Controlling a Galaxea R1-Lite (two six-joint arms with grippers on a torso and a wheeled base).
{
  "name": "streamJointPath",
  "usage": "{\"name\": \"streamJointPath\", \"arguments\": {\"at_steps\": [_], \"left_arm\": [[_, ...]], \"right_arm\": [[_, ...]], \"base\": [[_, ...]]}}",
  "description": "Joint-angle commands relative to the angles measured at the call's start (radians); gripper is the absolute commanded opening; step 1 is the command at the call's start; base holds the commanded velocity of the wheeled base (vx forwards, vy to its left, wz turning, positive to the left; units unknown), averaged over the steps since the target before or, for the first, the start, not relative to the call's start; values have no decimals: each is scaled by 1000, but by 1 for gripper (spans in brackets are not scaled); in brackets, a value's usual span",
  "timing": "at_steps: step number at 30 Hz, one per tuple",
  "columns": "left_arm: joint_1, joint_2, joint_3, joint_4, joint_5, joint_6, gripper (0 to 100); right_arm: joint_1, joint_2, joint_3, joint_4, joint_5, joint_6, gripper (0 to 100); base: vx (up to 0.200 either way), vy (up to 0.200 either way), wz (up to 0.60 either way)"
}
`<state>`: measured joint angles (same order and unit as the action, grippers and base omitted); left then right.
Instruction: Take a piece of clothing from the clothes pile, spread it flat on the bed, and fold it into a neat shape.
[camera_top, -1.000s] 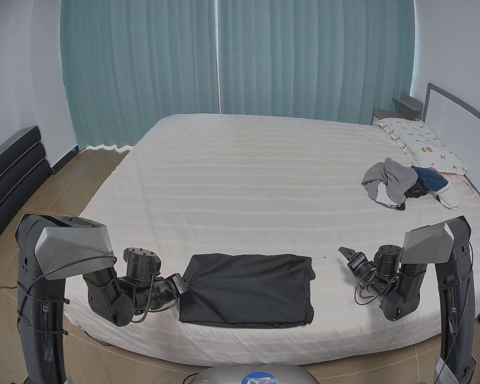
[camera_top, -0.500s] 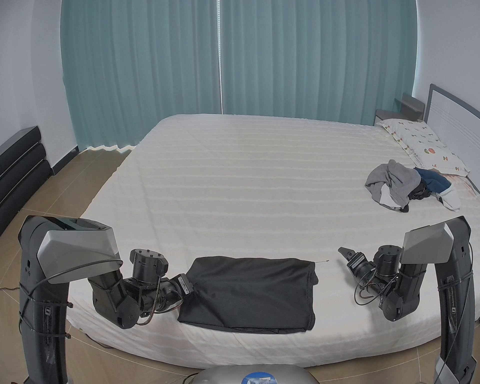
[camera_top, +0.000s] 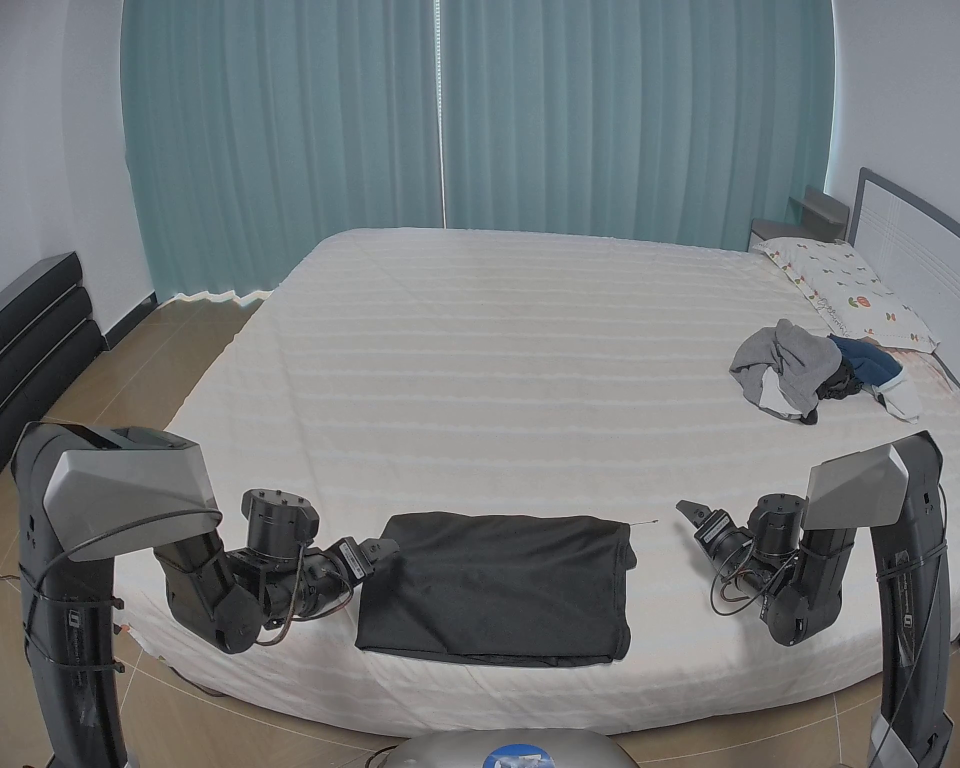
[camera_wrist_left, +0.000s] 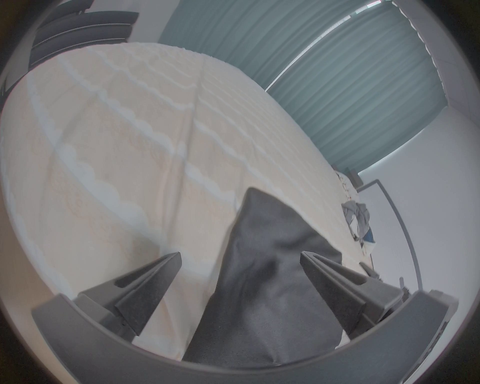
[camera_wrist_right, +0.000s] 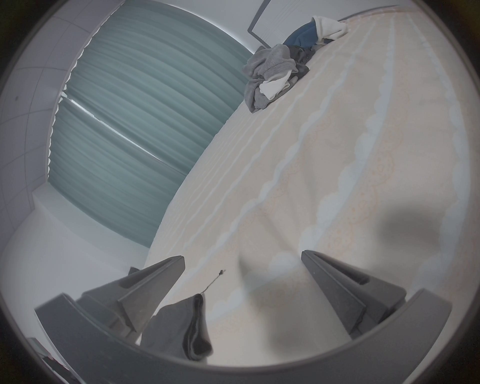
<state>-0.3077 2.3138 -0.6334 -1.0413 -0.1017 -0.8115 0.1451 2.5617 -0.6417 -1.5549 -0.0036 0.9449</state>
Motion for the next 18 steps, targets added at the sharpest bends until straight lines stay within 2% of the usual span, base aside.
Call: {"name": "streamJointPath", "arguments": {"at_steps": [1, 5, 9, 10, 14, 18], "left_arm": [[39, -108, 15, 1, 0, -14, 100], [48, -186, 26, 4, 4, -6, 100], [53, -295, 78, 0, 34, 5, 100], [61, -386, 113, 3, 54, 6, 100], [71, -518, 173, 3, 63, 14, 100], [93, -705, 245, 46, 116, 106, 100]], "right_arm": [[-13, -21, 28, -14, 2, -94, 100], [-2, -97, 91, -14, 2, -204, 100], [14, -175, 151, -13, -9, -252, 100], [10, -250, 201, -13, -10, -294, 100], [11, -405, 303, -11, -13, -347, 100], [21, -666, 491, -13, -32, -449, 100]], "base": [[0, 0, 0], [0, 0, 0], [0, 0, 0], [0, 0, 0], [0, 0, 0], [0, 0, 0]]}}
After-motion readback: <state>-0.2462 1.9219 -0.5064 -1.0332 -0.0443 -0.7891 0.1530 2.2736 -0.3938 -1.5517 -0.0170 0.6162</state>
